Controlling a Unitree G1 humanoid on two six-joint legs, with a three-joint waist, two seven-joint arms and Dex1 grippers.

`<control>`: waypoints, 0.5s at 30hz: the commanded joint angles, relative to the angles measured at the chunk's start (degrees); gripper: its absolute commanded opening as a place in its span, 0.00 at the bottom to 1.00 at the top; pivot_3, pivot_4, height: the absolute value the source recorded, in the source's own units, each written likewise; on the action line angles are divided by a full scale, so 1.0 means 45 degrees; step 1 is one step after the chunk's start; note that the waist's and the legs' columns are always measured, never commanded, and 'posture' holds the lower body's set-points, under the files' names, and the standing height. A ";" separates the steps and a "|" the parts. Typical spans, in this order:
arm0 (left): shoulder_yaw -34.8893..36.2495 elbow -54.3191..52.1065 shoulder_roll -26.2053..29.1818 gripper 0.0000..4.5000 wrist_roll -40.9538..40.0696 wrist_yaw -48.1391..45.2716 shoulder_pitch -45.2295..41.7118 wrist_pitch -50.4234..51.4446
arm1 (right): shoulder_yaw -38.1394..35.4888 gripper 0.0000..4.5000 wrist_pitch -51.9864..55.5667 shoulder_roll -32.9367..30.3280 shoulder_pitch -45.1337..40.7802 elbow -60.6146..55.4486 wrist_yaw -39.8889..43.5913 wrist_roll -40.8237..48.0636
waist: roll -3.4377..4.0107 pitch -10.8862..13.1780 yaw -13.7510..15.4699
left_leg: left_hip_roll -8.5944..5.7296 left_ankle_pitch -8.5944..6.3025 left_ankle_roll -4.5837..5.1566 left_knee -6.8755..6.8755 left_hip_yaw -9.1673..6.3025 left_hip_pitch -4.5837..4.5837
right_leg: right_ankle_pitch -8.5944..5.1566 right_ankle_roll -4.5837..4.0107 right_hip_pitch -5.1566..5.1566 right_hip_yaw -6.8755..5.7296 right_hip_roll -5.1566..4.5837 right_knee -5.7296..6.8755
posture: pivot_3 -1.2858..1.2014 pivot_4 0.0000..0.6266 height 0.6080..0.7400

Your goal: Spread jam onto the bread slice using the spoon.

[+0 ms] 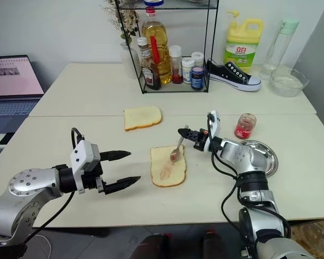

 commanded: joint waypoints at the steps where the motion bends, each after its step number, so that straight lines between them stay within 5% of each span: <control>1: 0.0211 -0.0272 0.0255 1.00 -0.0139 -0.0080 0.0092 -0.0110 | -0.0131 0.00 0.1798 0.0294 0.0884 -0.2410 -0.0265 0.1478 | 0.0000 -0.0001 -0.0005 | 0.0003 0.0000 0.0000 -0.0006 -0.0001 0.0001 | 0.0000 0.0000 -0.0002 0.0000 0.0001 0.0000 | 0.52 0.24 1.00; 8: 0.0244 -0.0405 0.0276 1.00 -0.0204 -0.0018 0.0169 -0.0040 | 0.1294 0.00 0.0564 0.0516 0.1983 -0.1963 0.0182 0.0016 | 0.0000 0.0000 -0.0026 | 0.0006 0.0000 0.0000 -0.0025 0.0010 0.0005 | -0.0001 -0.0002 -0.0014 0.0005 0.0003 0.0002 | 0.52 0.24 1.00; 15: 0.0304 -0.0439 0.0411 1.00 -0.0253 -0.0066 0.0129 0.0015 | 0.0554 0.00 -0.1634 0.0784 -0.0033 0.1539 0.0280 -0.0969 | 0.0001 0.0000 -0.0032 | 0.0005 0.0002 -0.0002 -0.0025 0.0017 0.0018 | -0.0001 -0.0002 -0.0014 -0.0003 0.0013 0.0010 | 0.52 0.24 1.00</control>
